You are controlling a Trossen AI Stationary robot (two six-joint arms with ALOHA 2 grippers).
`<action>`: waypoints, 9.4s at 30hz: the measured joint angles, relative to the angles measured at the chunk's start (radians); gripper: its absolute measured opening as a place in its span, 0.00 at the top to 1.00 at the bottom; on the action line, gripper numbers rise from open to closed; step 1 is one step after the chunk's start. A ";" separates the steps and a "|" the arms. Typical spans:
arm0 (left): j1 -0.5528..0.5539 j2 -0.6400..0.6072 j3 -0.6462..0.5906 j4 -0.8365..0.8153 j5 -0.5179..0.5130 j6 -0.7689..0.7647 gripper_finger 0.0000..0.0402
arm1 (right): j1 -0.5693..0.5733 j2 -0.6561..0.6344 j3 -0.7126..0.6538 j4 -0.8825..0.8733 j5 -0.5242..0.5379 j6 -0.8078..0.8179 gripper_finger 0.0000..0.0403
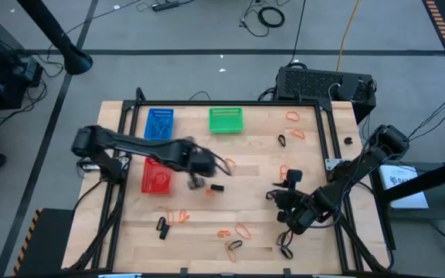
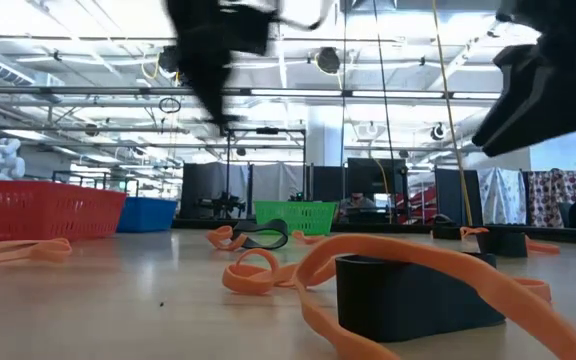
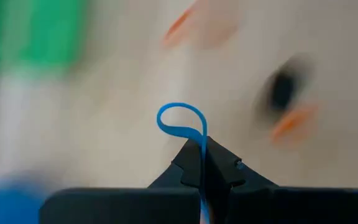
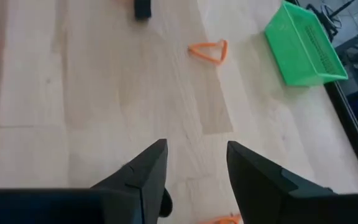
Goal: Sort rubber bands into baskets
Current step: Put the blue rubber band into the blue bin, then put the orange rubber band into the red bin
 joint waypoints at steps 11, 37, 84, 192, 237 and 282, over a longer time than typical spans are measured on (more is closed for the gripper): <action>0.147 -0.229 -0.103 -0.393 -0.316 -0.181 0.98 | -0.014 0.000 -0.066 0.024 0.022 -0.001 0.60; 0.768 -0.245 -0.428 0.073 -0.169 0.179 0.75 | -0.088 0.000 -0.068 0.139 0.028 -0.147 0.60; -0.323 0.102 -0.535 1.283 0.131 0.147 0.62 | -0.148 0.000 -0.067 0.228 0.023 -0.065 0.60; -0.348 -0.259 -0.461 0.111 -0.182 -0.232 0.66 | -0.294 0.000 -0.067 0.307 0.025 -0.155 0.60; -0.389 -0.031 -0.373 0.197 0.005 -0.109 0.99 | -0.302 0.000 -0.067 0.314 0.024 -0.151 0.60; -0.122 -0.414 -0.599 -0.068 -0.106 -0.287 0.56 | -0.711 -0.009 0.010 0.076 -0.002 -0.086 0.60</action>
